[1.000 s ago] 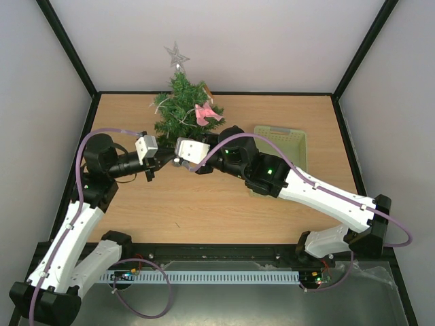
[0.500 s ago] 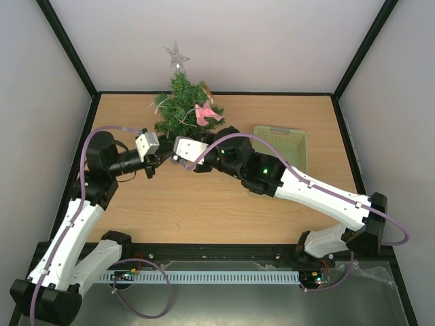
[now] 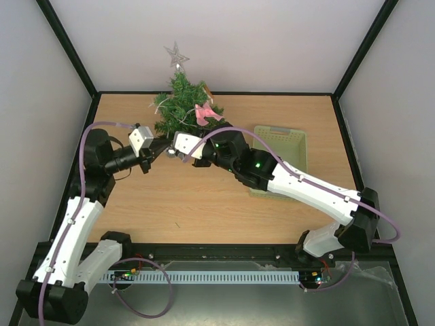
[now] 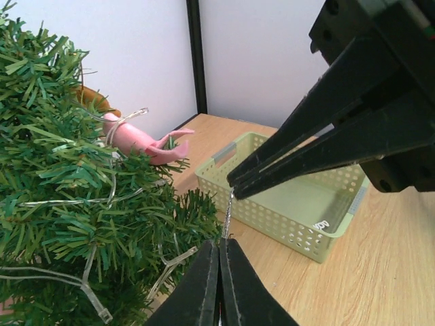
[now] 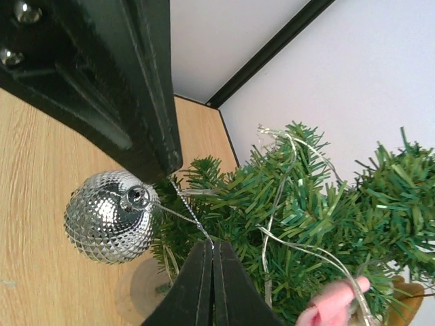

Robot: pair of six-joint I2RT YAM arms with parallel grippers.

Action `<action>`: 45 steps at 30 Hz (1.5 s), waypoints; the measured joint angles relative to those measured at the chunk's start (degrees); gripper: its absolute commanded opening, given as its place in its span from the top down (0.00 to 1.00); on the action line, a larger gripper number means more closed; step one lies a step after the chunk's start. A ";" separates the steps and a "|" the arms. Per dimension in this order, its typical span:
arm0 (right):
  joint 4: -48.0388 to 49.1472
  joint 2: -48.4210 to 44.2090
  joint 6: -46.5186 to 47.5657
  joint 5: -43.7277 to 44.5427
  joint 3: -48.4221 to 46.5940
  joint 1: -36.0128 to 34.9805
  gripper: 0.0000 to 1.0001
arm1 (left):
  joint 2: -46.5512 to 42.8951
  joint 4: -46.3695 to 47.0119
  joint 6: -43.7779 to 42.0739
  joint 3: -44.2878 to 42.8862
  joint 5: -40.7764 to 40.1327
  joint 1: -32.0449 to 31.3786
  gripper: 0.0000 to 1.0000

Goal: Decorate the small christmas tree
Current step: Hang the decoration item on the Christmas tree.

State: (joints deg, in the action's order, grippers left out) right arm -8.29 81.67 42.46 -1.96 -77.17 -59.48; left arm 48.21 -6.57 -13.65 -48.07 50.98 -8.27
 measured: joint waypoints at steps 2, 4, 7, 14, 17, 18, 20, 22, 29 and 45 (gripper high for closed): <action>0.04 0.61 0.00 -0.22 -0.02 0.31 0.98 | 0.02 0.13 0.20 0.00 0.02 0.44 0.98; 0.13 1.11 0.00 -0.68 -0.02 0.59 0.98 | 0.26 0.33 0.33 0.00 0.07 0.50 0.98; 1.14 1.70 0.04 -1.18 -0.11 0.81 0.98 | 0.87 0.81 0.39 0.00 0.04 0.57 0.98; 3.17 4.98 0.24 -2.67 -2.45 1.73 0.98 | 3.10 2.60 1.25 0.00 -0.37 0.59 0.98; 3.82 6.27 0.42 -3.06 -3.23 2.05 0.98 | 3.82 3.58 1.86 0.00 -1.53 0.61 0.98; 3.96 6.67 0.44 -3.04 -3.56 2.12 0.98 | 4.00 4.11 2.34 0.00 -2.10 0.70 0.98; 4.44 7.32 0.57 -3.02 -4.09 2.45 0.98 | 4.26 5.42 3.34 0.00 -3.23 1.07 0.97; 4.92 7.91 0.61 -2.82 -4.59 2.75 0.98 | 4.55 6.73 4.24 0.00 -3.91 1.70 0.98; 6.34 8.57 0.59 -1.57 -4.96 3.54 0.98 | 6.32 9.99 6.69 0.00 -4.96 3.13 0.98; 8.00 10.60 0.63 1.16 -5.60 4.02 0.98 | 10.05 13.60 9.05 0.00 -5.42 3.61 0.98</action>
State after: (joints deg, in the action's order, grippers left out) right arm -0.30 92.27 43.09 -0.80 -82.76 -55.46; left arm 58.26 7.03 -4.60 -48.07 45.56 -4.67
